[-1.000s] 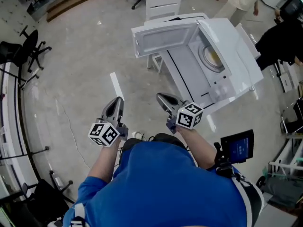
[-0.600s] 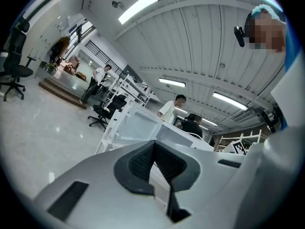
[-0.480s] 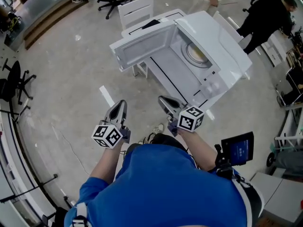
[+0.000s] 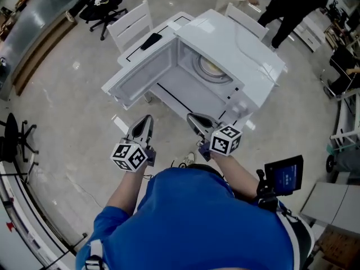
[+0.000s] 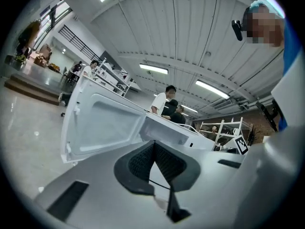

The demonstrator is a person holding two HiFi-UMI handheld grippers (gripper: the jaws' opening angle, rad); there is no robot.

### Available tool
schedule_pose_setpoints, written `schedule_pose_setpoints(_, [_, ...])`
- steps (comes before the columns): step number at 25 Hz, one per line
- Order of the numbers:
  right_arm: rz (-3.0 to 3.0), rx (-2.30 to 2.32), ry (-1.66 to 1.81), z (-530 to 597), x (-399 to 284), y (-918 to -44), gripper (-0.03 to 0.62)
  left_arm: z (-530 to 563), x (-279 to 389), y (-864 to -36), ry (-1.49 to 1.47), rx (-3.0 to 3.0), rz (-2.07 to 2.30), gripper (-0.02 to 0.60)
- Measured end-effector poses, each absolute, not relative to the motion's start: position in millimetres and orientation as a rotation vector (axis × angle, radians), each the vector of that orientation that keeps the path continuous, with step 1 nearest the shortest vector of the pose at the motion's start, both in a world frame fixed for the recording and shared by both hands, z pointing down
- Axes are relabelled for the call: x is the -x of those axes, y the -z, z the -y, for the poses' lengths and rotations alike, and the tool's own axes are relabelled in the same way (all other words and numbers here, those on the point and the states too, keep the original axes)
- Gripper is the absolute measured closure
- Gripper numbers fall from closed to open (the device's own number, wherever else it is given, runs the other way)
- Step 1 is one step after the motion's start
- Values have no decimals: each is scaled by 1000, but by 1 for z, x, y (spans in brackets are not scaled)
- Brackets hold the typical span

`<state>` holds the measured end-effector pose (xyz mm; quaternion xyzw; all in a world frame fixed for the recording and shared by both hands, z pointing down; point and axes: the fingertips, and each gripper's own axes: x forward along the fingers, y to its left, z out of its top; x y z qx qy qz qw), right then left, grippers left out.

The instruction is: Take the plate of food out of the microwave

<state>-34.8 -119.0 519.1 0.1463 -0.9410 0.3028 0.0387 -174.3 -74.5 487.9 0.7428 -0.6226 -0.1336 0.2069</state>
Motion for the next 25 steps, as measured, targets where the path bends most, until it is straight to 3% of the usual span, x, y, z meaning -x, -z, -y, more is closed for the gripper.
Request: schedule_pose_setpoints(25, [2812, -1116, -949, 205, -27, -526, 589, 284, 89, -515, -106, -2578, 1217, 572])
